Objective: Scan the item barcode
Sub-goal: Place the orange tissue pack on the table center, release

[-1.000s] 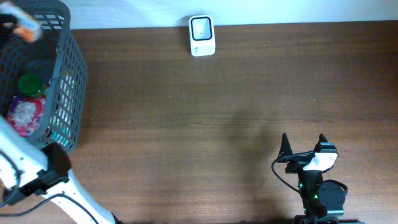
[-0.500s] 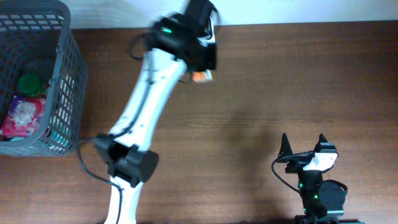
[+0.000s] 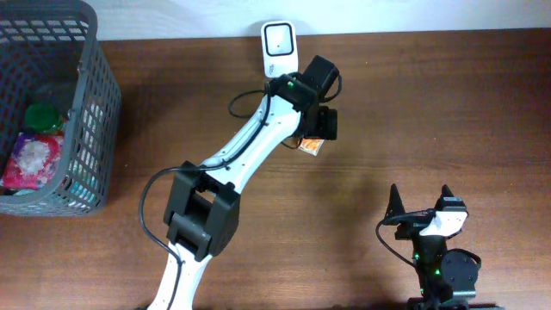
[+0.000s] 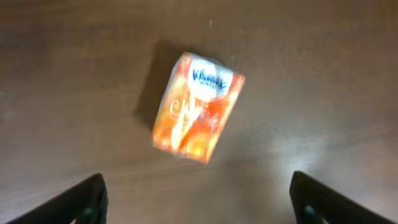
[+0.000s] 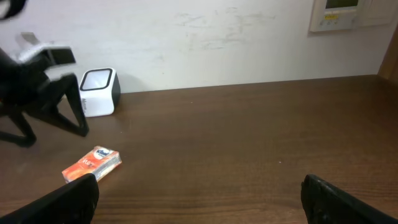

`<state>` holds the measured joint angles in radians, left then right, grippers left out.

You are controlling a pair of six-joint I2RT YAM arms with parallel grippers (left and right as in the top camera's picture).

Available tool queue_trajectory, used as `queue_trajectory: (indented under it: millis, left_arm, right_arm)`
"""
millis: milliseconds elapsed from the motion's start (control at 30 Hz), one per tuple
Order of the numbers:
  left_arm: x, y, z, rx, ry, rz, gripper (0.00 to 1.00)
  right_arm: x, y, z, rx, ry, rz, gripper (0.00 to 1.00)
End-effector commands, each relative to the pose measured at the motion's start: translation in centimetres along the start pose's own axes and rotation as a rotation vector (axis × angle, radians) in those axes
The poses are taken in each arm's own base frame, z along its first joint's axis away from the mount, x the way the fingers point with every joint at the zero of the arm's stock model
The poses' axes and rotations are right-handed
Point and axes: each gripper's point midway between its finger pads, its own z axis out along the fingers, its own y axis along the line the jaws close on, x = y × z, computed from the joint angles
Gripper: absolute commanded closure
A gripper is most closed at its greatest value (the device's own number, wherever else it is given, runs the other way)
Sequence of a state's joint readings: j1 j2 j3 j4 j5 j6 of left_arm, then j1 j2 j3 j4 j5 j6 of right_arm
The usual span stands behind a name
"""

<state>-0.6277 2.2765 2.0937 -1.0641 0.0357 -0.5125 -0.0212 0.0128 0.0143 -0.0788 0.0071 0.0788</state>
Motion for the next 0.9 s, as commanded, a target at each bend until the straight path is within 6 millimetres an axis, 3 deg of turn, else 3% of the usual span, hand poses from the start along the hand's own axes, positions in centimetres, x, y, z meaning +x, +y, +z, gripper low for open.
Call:
queue_trajectory:
  millis: [0,33,100,167,267,367,467,567,767,800,867]
  left_arm:
    - [-4.1,0.6,-10.1,0.067,-0.130,0.009,0.07]
    - [-4.5,1.2,-12.7,0.072,-0.156,-0.005,0.07]
    - [-5.2,4.0,-19.9,0.080,-0.242,-0.059,0.04]
    - [-4.9,9.3,-27.8,0.066,-0.359,-0.161,0.00]
    - [-2.4,14.1,-32.6,0.023,-0.400,-0.259,0.01]
    - [-1.6,16.9,-35.0,-0.020,-0.448,-0.223,0.01]
    - [-1.7,19.1,-35.3,-0.081,-0.462,-0.259,0.01]
    - [-1.6,22.9,-35.9,-0.182,-0.482,-0.334,0.01]
    - [-2.4,34.4,-39.8,-0.450,-0.646,-0.575,0.01]
    - [-2.1,37.1,-40.3,-0.484,-0.663,-0.631,0.01]
    - [-1.2,41.1,-39.7,-0.532,-0.633,-0.710,0.01]
  right_arm:
    - [0.3,-0.3,0.0,0.014,0.004,0.000,0.01]
    - [0.3,-0.3,0.0,0.014,0.004,0.000,0.01]
    - [0.3,-0.3,0.0,0.014,0.004,0.000,0.01]
    - [0.3,-0.3,0.0,0.014,0.004,0.000,0.01]
    - [0.3,-0.3,0.0,0.014,0.004,0.000,0.01]
    - [0.3,-0.3,0.0,0.014,0.004,0.000,0.01]
    - [0.3,-0.3,0.0,0.014,0.004,0.000,0.01]
    - [0.3,-0.3,0.0,0.014,0.004,0.000,0.01]
    - [0.3,-0.3,0.0,0.014,0.004,0.000,0.01]
    - [0.3,-0.3,0.0,0.014,0.004,0.000,0.02]
    - [0.3,-0.3,0.0,0.014,0.004,0.000,0.01]
